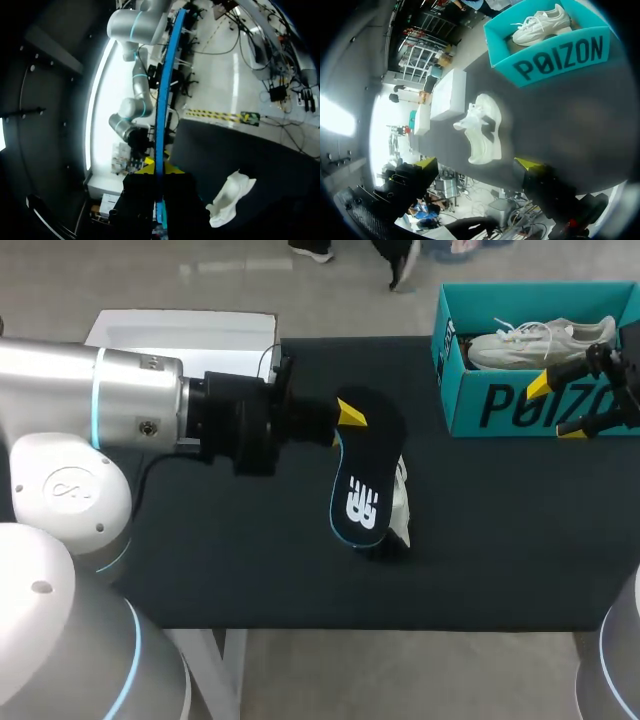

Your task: Take the shoe out of the shoebox, open the shoe tongue, remove and reinsert the insole, then place the shoe into the shoebox

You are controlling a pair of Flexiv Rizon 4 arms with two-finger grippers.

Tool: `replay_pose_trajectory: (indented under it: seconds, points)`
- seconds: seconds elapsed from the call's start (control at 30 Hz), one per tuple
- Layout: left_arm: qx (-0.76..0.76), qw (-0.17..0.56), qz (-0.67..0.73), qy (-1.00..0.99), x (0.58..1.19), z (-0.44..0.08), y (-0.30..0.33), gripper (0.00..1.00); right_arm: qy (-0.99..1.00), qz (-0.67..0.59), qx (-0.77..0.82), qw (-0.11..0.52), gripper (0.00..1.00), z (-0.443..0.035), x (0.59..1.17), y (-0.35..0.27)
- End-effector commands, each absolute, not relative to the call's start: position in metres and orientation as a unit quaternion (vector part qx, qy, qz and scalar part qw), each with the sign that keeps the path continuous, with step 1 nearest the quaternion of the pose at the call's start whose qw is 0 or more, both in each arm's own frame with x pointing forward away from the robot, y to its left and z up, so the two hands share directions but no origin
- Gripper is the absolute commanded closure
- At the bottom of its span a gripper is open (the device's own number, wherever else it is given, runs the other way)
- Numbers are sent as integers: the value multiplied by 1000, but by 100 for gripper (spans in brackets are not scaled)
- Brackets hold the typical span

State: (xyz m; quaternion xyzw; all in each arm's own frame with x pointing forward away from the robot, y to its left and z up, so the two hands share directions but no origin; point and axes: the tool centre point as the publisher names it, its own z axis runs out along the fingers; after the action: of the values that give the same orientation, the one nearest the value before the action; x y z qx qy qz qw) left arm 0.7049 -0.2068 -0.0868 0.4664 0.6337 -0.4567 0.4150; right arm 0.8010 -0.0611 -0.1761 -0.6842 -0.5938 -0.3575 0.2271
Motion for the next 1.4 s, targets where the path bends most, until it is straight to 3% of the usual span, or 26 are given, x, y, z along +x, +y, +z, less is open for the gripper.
replay_pose_trajectory:
  seconds: [0.03,0.33,0.67,0.97,1.4]
  points:
    - [466,417,-456,634,704,-88,-207,100,-594,-357,-685,226,0,-176,800,-61]
    - [469,406,-425,659,707,-98,-223,100,-594,-357,-685,226,0,-176,800,-61]
    - [389,382,-347,763,763,-162,-234,100,-594,-357,-685,226,0,-176,800,-61]
    - [394,308,-329,801,791,-228,-242,100,-594,-357,-685,226,0,-176,800,-61]
    - [395,304,-326,803,790,-230,-243,100,-594,-357,-685,226,0,-176,800,-61]
